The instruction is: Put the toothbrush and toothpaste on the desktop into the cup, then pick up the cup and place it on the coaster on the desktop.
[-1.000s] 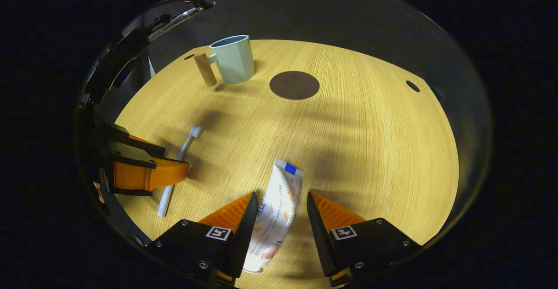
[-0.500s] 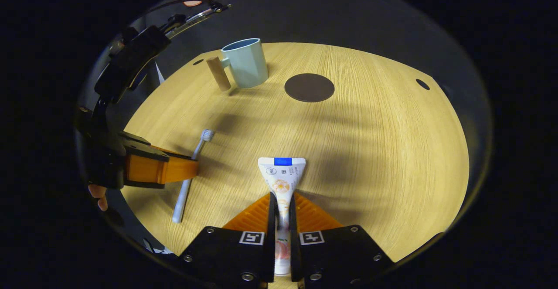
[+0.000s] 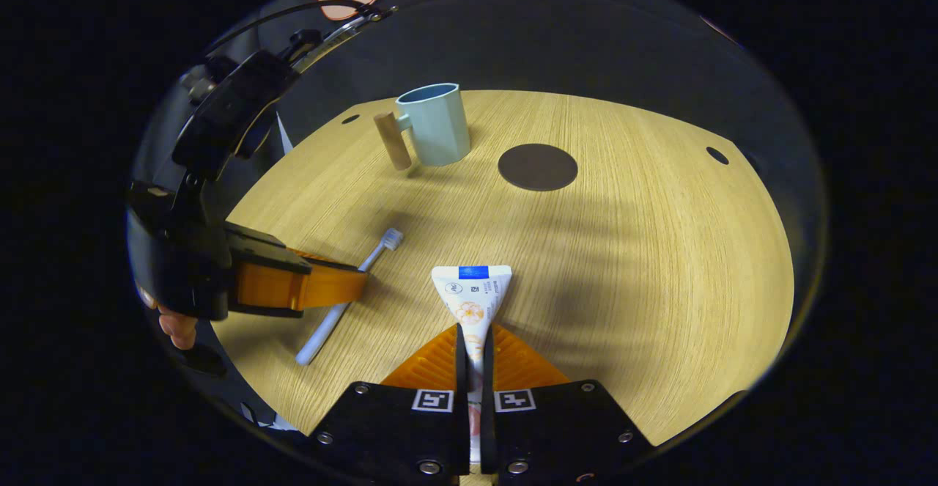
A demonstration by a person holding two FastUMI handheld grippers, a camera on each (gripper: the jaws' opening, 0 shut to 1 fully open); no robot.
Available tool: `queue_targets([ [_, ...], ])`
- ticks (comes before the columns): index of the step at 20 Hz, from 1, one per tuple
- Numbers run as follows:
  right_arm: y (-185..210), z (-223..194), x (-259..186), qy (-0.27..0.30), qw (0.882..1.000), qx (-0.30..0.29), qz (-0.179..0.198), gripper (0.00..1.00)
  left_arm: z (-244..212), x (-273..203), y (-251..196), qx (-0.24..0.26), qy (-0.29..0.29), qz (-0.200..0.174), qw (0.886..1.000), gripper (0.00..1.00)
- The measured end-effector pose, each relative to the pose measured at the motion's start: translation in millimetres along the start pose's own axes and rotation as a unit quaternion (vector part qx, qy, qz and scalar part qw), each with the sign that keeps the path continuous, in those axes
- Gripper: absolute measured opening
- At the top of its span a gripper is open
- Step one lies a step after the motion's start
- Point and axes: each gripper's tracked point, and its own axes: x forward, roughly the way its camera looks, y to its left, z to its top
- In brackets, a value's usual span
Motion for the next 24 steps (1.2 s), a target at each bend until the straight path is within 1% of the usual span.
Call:
queue_targets([
  [1, 1, 1, -3, -0.004, 1.0, 0.0, -0.002, 0.06, -2, 0, 1, 0.008, -0.006, -0.001, 1.0, 0.07],
  [3, 2, 7, -6, -0.016, 1.0, 0.003, -0.001, 0.06, -8, 8, -5, 0.007, -0.014, -0.009, 1.0, 0.07],
  [7, 0, 17, -14, -0.04, 0.999, 0.003, -0.001, 0.06, -4, 20, 14, -0.013, -0.054, -0.019, 0.998, 0.07],
  [11, -1, 29, -27, -0.071, 0.997, 0.006, 0.003, 0.06, 10, 14, 39, -0.018, -0.094, -0.035, 0.995, 0.07],
  [15, -3, 41, -33, -0.102, 0.995, 0.012, 0.001, 0.06, 23, 11, 63, -0.017, -0.136, -0.051, 0.989, 0.07],
  [20, -11, 72, -40, -0.144, 0.989, 0.035, 0.001, 0.06, 15, 9, 66, -0.009, -0.178, -0.072, 0.981, 0.06],
  [24, -20, 85, -48, -0.171, 0.984, 0.041, -0.003, 0.06, 21, 0, 71, -0.002, -0.221, -0.087, 0.971, 0.06],
])
